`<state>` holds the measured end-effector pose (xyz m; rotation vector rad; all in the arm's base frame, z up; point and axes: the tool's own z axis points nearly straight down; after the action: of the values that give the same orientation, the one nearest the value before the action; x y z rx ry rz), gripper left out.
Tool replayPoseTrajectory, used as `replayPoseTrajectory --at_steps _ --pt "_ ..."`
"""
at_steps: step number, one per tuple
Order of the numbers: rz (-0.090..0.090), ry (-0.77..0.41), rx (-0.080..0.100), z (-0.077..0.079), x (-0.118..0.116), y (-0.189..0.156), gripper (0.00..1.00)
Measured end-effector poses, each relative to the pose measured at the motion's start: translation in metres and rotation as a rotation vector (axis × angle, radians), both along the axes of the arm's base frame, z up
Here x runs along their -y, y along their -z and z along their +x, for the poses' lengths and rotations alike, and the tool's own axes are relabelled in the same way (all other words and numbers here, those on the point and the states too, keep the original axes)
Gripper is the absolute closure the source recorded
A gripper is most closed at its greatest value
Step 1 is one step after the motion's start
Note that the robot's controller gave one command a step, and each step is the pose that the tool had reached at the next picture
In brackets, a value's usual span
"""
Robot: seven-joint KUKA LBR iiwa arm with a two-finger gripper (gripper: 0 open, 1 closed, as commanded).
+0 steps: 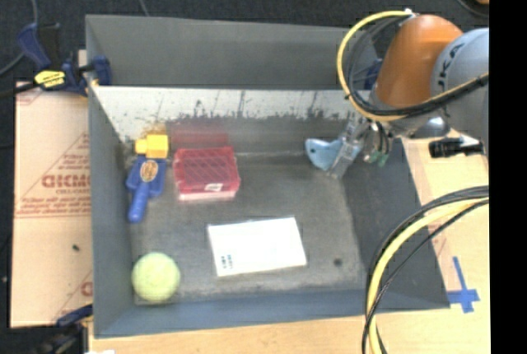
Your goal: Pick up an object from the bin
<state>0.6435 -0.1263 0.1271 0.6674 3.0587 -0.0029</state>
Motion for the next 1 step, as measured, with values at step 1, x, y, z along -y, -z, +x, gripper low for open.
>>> replayPoseTrajectory --at_steps 1 --pt "0.0 0.0 0.0 -0.0001 0.0003 -0.0134 1.0"
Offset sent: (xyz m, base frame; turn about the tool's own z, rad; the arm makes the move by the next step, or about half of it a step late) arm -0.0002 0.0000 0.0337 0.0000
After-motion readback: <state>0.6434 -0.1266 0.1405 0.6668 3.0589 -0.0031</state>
